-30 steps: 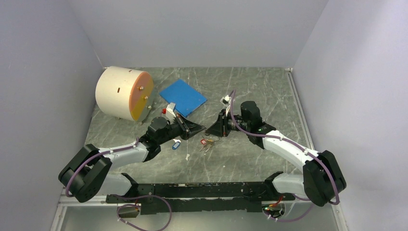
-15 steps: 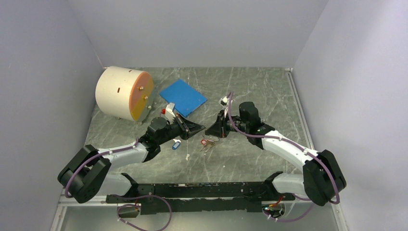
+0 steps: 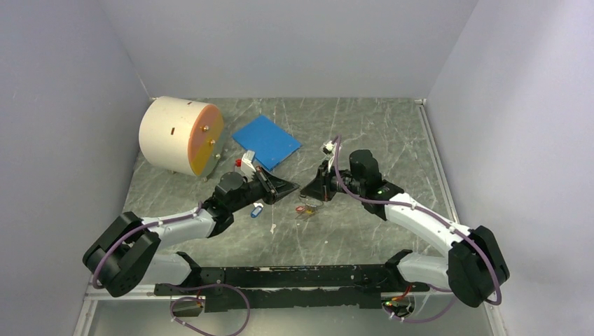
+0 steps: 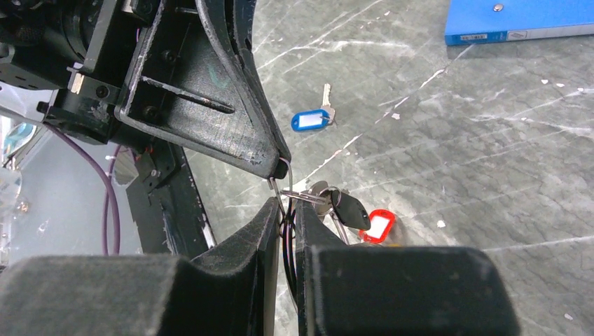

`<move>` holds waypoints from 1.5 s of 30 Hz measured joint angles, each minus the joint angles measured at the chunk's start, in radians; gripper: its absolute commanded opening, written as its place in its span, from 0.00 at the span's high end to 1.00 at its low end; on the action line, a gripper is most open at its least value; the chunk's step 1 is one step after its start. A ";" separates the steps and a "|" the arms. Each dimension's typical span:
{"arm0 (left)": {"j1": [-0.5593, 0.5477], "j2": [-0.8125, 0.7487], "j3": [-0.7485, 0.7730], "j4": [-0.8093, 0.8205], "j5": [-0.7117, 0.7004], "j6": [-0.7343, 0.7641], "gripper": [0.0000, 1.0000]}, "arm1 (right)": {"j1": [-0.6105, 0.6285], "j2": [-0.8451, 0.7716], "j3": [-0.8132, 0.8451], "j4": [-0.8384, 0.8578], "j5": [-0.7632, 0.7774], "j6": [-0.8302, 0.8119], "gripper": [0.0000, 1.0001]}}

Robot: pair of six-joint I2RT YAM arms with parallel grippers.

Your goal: Remove the keys from the keyring

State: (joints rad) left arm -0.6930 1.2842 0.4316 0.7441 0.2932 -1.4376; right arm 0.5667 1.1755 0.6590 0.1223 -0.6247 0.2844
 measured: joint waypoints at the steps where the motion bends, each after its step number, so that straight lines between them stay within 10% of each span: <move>1: -0.003 0.000 0.000 0.000 -0.004 0.003 0.97 | 0.000 -0.003 0.000 -0.005 0.005 0.000 1.00; 28: -0.055 -0.058 0.007 -0.037 -0.047 0.203 0.97 | 0.039 -0.084 0.031 -0.148 0.102 -0.143 1.00; 45: 0.033 -0.158 0.021 -0.084 0.053 0.422 0.75 | 0.033 -0.083 0.129 -0.431 0.234 -0.373 1.00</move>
State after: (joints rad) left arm -0.6601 1.1259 0.4522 0.6605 0.3458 -1.0161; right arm 0.5999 1.0927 0.7879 -0.3084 -0.3904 -0.0891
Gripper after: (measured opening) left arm 0.246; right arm 0.136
